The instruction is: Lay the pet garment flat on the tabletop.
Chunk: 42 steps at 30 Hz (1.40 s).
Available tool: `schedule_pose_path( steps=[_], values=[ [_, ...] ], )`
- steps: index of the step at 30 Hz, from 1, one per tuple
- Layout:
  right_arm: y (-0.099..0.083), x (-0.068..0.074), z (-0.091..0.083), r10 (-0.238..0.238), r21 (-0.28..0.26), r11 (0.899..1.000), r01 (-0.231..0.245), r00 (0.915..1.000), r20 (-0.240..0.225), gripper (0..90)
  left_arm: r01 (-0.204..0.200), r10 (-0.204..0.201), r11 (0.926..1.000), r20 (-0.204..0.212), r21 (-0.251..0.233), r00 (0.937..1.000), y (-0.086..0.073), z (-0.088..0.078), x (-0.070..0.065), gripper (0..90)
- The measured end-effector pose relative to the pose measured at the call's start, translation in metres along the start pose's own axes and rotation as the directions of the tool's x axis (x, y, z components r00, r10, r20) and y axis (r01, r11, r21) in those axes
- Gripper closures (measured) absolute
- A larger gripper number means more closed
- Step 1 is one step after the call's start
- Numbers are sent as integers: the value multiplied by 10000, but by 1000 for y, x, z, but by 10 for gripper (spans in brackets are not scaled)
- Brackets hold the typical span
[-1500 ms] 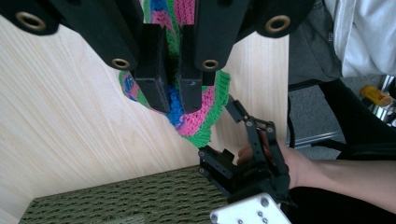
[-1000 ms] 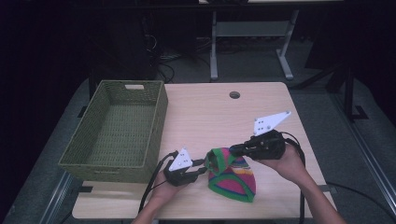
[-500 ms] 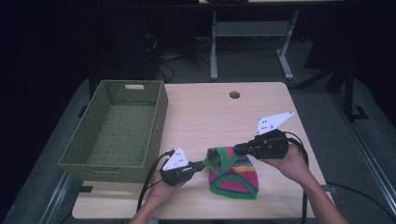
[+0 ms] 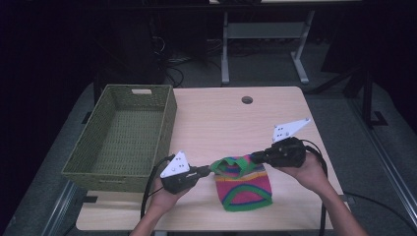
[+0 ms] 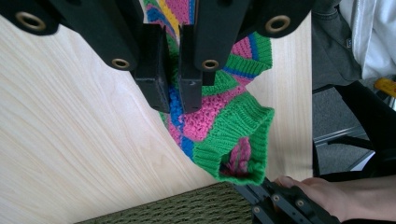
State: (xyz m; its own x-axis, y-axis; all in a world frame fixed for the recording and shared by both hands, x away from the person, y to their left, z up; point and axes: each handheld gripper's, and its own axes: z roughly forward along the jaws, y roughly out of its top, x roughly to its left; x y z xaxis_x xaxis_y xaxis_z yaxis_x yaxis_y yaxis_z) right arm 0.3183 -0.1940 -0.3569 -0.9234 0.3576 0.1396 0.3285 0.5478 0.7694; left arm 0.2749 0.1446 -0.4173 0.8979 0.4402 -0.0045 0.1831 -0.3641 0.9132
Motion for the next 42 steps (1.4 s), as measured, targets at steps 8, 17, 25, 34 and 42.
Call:
schedule_pose_path(
  steps=[8,17,25,34,42],
  values=[
    [-3,0,0,26,108,9999,-27,10000,35,835,-126,126,9999,-124,-39,9998,11,0,3,870],
    [-4,-2,1,111,248,9996,-107,9998,-171,833,39,-32,9996,-275,269,9996,26,2,12,870],
    [-1,-1,8,108,406,9991,-93,9992,-377,833,-76,92,9988,-344,474,9994,42,2,21,870],
    [-2,-13,9,472,435,9980,-461,9986,-257,832,76,-50,9965,-315,833,9995,45,17,31,869],
    [-11,-25,11,829,501,9953,-830,9965,48,831,323,-295,9955,-327,892,9990,40,28,35,868]
  ],
)
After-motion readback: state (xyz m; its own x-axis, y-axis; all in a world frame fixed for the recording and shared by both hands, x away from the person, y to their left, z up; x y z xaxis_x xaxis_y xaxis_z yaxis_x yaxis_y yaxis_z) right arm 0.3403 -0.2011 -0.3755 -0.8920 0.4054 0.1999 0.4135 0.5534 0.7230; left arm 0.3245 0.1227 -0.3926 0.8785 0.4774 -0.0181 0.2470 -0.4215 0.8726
